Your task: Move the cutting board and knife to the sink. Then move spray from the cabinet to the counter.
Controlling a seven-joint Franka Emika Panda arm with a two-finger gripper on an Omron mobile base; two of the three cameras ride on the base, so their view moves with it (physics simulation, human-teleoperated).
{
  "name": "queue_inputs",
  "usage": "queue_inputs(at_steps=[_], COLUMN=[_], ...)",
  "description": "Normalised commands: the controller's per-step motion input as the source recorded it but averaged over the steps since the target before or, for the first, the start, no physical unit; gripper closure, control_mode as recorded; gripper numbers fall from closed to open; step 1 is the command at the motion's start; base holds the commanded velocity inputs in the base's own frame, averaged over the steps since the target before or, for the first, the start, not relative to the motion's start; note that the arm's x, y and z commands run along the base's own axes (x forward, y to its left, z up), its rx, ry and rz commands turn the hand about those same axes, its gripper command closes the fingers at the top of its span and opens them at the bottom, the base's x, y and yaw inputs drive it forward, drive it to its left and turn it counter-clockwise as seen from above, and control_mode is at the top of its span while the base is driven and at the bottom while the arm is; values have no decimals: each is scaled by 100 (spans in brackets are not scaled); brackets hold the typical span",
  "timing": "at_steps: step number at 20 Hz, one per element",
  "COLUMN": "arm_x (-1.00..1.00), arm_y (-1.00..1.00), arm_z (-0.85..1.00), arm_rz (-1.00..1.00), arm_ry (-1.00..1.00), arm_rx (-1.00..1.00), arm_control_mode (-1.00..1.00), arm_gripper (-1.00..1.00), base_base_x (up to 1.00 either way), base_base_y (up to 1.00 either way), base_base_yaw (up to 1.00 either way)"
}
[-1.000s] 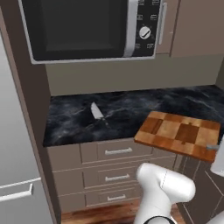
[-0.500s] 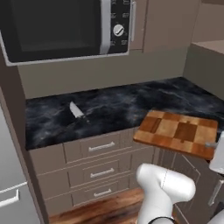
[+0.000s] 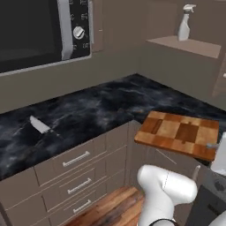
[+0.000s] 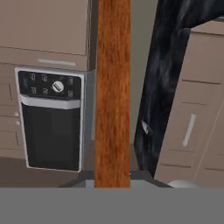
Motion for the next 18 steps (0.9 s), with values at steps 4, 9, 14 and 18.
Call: queue_inputs(at_steps=[4,9,14,18], arm_x=[0,0,0,0], arm_y=[0,0,0,0], arm_z=[0,0,0,0], arm_rz=[0,0,0,0], arm_ry=[0,0,0,0], arm_rx=[0,0,0,0], arm_control_mode=[100,100,100,100], arm_gripper=[100,100,100,100], base_base_x=[-26,-24,-23,-19], base_base_y=[21,14,12,2], base_base_yaw=[-46,-49,-53,-59])
